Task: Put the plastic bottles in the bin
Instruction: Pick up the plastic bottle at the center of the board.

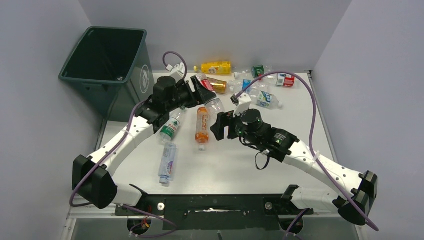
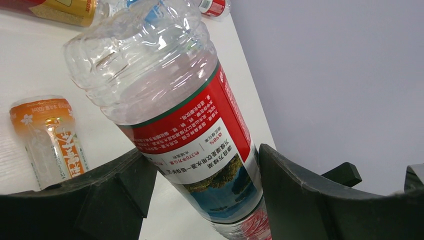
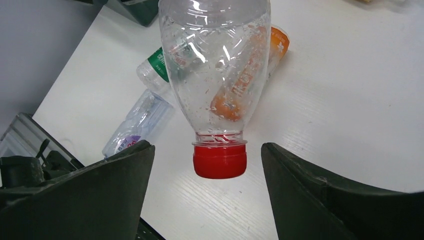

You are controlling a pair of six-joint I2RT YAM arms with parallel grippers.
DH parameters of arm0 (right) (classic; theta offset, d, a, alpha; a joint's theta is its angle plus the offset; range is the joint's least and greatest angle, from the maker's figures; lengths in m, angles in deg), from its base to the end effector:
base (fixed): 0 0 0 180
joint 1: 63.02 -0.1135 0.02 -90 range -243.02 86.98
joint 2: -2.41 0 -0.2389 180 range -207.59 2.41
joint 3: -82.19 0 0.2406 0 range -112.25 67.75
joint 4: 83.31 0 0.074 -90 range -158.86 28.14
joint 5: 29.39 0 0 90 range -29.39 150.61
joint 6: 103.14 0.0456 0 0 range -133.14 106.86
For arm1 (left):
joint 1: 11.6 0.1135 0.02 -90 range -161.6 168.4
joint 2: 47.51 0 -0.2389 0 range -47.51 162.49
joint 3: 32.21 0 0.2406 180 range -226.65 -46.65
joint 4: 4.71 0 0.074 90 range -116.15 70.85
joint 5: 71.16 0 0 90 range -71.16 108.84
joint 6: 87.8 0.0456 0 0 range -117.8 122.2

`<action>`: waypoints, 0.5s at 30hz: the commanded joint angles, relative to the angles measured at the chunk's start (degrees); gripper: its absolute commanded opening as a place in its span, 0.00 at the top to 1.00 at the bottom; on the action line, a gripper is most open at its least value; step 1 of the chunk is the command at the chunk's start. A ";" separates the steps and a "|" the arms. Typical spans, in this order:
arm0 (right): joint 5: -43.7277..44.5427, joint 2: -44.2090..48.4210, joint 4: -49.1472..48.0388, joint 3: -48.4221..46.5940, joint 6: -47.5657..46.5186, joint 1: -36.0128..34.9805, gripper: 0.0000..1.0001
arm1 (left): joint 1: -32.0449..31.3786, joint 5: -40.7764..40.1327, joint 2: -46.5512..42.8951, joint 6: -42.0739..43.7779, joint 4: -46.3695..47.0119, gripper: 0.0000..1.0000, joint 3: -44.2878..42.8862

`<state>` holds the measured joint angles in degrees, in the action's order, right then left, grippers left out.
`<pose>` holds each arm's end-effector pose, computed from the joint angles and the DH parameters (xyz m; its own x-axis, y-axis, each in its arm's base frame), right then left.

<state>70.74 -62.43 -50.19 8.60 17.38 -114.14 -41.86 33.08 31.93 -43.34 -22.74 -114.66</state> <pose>0.1723 0.2009 0.3173 -0.5612 0.1004 -0.8216 -0.4420 0.8029 0.4001 0.2799 -0.1763 0.3304 -0.6519 -0.4206 -0.6310 0.3261 0.5957 -0.7340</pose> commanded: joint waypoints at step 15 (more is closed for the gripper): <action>3.99 8.94 7.42 -2.82 -0.03 -0.35 0.02 | 13.84 3.28 3.61 11.61 -11.59 0.55 -22.70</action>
<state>72.36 -55.82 -43.89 8.57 17.38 -114.11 -32.33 33.73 34.33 -35.62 -32.65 -129.74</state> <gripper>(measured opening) 0.980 0.673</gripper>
